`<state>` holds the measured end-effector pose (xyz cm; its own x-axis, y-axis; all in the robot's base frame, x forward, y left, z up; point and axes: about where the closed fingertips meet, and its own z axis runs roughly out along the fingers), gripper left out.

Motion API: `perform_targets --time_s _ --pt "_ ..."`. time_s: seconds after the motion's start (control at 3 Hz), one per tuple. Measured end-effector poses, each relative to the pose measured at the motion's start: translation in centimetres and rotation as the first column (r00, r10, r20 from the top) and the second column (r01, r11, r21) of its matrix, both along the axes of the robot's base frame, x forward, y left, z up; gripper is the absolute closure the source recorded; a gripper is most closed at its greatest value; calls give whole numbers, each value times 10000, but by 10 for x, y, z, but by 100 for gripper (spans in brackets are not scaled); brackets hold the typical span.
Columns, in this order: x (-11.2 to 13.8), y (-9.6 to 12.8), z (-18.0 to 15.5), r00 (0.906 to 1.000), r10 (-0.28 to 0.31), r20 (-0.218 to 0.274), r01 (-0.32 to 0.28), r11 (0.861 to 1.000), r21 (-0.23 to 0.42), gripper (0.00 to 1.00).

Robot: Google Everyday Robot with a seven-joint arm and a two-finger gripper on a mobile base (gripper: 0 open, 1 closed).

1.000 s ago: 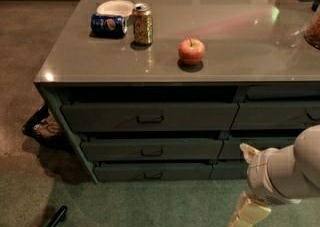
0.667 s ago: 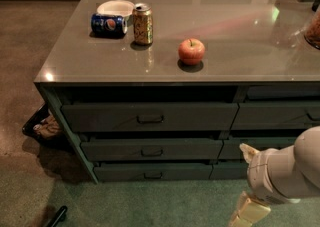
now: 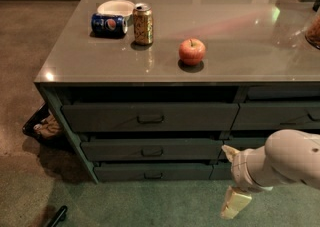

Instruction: Open bottom drawer

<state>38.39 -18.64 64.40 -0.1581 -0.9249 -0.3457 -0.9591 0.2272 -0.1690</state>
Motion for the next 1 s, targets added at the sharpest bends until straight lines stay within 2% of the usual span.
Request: perform_targets --time_s 0.33,0.67,1.0 --pt "21 6 -61 9975 701 75 -698 9972 -263 0" --pt "18 8 -71 9976 696 0 -696 9974 -177 0" --pt "10 27 -111 9952 939 -290 -933 9954 233 0"
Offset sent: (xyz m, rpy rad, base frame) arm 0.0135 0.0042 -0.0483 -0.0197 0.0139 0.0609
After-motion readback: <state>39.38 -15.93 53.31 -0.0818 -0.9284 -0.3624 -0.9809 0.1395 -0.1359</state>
